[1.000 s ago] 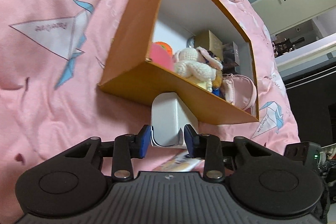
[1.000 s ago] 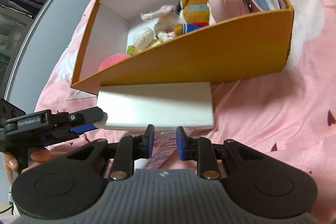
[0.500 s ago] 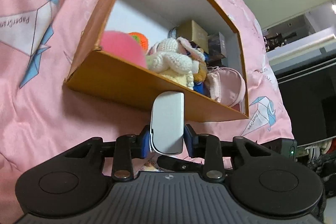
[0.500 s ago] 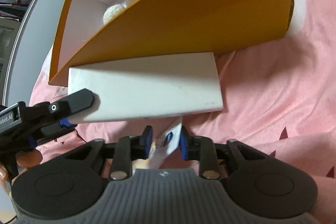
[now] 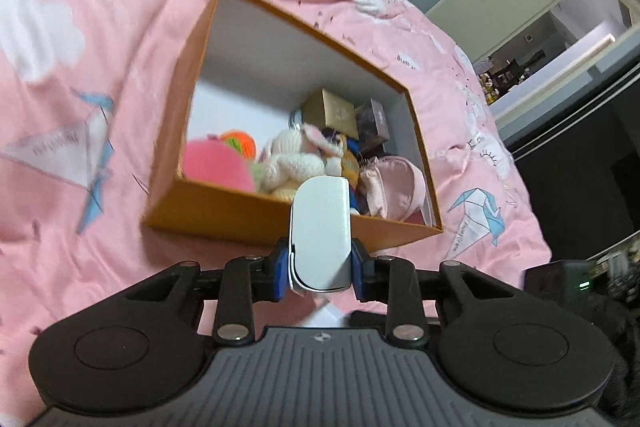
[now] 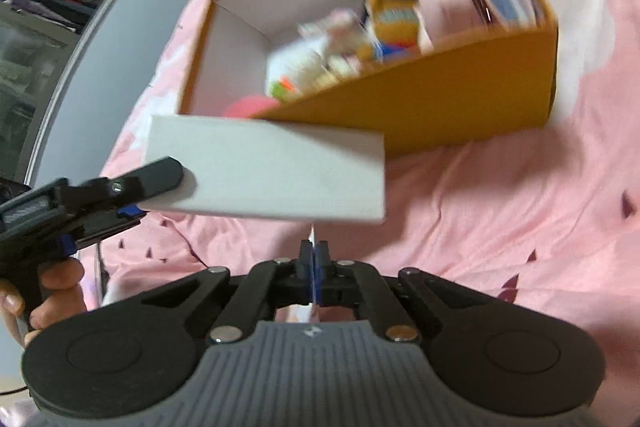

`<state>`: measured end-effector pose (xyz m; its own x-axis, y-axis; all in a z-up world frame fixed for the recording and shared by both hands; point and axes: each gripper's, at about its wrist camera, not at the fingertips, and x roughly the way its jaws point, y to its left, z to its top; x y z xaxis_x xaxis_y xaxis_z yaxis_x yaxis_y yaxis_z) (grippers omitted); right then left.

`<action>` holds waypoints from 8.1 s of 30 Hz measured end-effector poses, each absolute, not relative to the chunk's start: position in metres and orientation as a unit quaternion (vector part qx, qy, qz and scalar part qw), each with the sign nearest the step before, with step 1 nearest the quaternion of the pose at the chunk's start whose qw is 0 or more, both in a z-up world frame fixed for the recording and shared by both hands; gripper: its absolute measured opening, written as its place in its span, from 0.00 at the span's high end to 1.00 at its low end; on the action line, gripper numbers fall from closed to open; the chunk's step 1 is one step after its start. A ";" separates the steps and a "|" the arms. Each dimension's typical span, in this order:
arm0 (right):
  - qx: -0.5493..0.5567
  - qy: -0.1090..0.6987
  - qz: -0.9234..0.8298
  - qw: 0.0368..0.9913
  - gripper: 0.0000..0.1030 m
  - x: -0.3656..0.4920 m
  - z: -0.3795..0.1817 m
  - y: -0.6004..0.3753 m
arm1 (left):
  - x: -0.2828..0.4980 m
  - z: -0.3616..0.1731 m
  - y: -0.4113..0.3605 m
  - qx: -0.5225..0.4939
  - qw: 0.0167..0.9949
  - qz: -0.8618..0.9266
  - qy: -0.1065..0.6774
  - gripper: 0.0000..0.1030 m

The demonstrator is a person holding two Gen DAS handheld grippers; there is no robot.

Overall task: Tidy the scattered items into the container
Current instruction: 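Lift the white case with the left gripper while the right gripper lifts the Vaseline packet, then carry the white case over the box with the left gripper while the right gripper carries the packet, then lower and release the white case into the box with the left gripper, then lower the Vaseline packet into the box and open the right gripper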

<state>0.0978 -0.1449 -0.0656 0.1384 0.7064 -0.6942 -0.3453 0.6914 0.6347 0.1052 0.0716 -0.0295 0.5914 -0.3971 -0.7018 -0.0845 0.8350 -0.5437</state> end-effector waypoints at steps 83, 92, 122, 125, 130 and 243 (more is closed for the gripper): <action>0.164 0.559 0.404 0.705 0.93 0.216 -0.073 -0.242 | 0.073 -0.032 0.046 -0.050 0.882 -0.058 0.464 0.68; 0.112 0.478 0.404 0.772 0.93 0.228 -0.018 -0.254 | 0.068 0.017 0.031 0.038 0.903 -0.074 0.421 0.68; 0.158 0.343 0.357 0.855 0.93 0.248 0.037 -0.233 | 0.259 -0.103 -0.069 0.569 0.712 -0.084 0.402 0.68; 0.157 0.343 0.358 0.854 0.93 0.250 0.035 -0.237 | 0.272 -0.122 -0.067 0.573 0.699 -0.081 0.420 0.68; 0.161 0.349 0.358 0.851 0.93 0.256 0.027 -0.240 | 0.287 -0.139 -0.064 0.593 0.683 -0.069 0.421 0.68; -0.028 0.345 0.333 0.877 0.27 0.173 0.006 -0.124 | 0.159 0.000 0.040 -0.024 0.921 0.078 0.380 0.44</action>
<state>0.1726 -0.1244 0.0064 0.5395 0.5650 -0.6243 -0.6041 0.7762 0.1805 0.1591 0.0399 -0.0001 0.6984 0.1245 -0.7047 -0.1611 0.9868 0.0147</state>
